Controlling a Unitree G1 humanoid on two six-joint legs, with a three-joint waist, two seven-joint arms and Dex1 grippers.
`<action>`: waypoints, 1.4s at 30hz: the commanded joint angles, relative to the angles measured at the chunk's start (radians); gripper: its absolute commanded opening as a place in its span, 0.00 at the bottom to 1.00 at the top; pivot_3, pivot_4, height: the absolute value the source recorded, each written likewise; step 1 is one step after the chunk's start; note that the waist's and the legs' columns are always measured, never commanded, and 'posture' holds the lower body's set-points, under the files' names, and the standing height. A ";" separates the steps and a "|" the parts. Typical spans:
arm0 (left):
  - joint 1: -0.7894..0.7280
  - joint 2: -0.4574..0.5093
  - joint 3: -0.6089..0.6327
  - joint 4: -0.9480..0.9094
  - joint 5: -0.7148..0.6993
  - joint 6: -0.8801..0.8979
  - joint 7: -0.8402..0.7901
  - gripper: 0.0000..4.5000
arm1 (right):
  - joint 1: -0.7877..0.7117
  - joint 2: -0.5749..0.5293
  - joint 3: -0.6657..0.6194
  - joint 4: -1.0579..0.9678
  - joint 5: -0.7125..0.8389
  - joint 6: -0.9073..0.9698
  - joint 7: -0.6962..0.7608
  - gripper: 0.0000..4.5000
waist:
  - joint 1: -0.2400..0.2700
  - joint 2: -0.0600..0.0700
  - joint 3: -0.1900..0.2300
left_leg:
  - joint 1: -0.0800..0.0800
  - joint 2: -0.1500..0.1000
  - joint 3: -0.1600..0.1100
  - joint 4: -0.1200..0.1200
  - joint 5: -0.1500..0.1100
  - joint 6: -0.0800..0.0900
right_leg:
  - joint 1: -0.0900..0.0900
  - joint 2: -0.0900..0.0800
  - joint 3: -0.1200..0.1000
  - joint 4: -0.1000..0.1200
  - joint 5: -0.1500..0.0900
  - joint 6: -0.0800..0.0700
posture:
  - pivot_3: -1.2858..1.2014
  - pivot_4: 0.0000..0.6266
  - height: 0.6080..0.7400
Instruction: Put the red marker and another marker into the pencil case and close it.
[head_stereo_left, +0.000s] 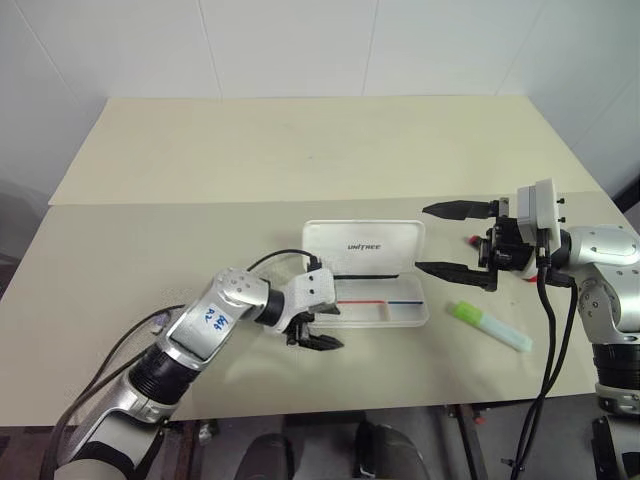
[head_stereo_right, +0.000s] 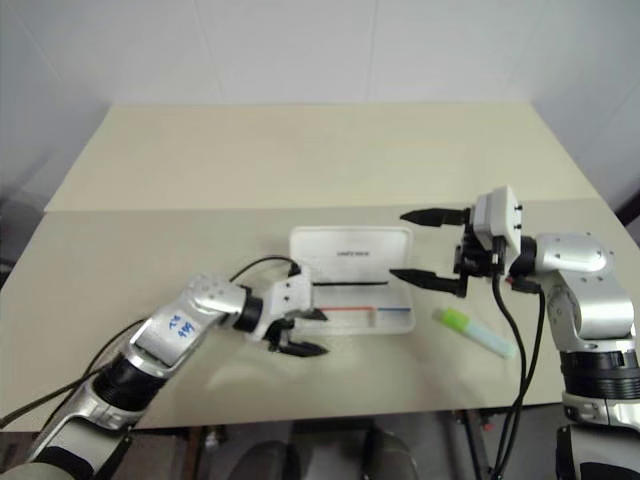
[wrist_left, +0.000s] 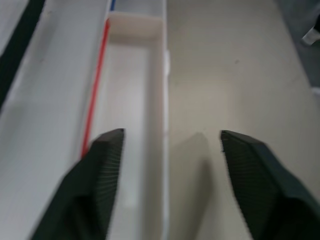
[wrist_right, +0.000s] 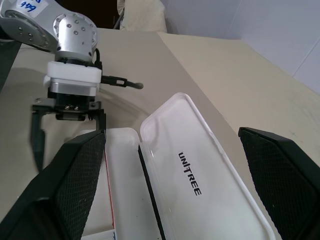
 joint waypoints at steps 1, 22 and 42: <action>-0.008 -0.005 0.041 -0.030 -0.045 0.029 0.000 1.00 | -0.014 -0.001 -0.020 -0.010 0.010 -0.012 -0.005 1.00 | 0.000 0.000 0.000 | 0.000 0.000 0.000 0.000 0.000 0.000 | 0.000 0.000 0.000 0.000 0.000 0.000 | 0.52 0.24 1.00; 0.077 -0.013 0.186 -0.093 -0.228 0.056 0.030 1.00 | -0.080 0.021 -0.011 0.152 -0.027 -0.068 0.017 1.00 | -0.004 0.000 0.000 | 0.000 0.000 0.000 0.000 0.000 0.000 | 0.000 0.000 0.000 0.000 0.000 0.000 | 0.52 0.24 1.00; 0.166 -0.130 0.255 0.084 -0.250 -0.351 0.011 1.00 | -0.034 -0.017 -0.046 0.092 -0.006 -0.020 -0.008 1.00 | -0.004 0.000 0.000 | 0.000 0.000 0.000 0.001 0.000 0.000 | 0.000 0.000 0.000 0.000 0.000 0.000 | 0.52 0.24 1.00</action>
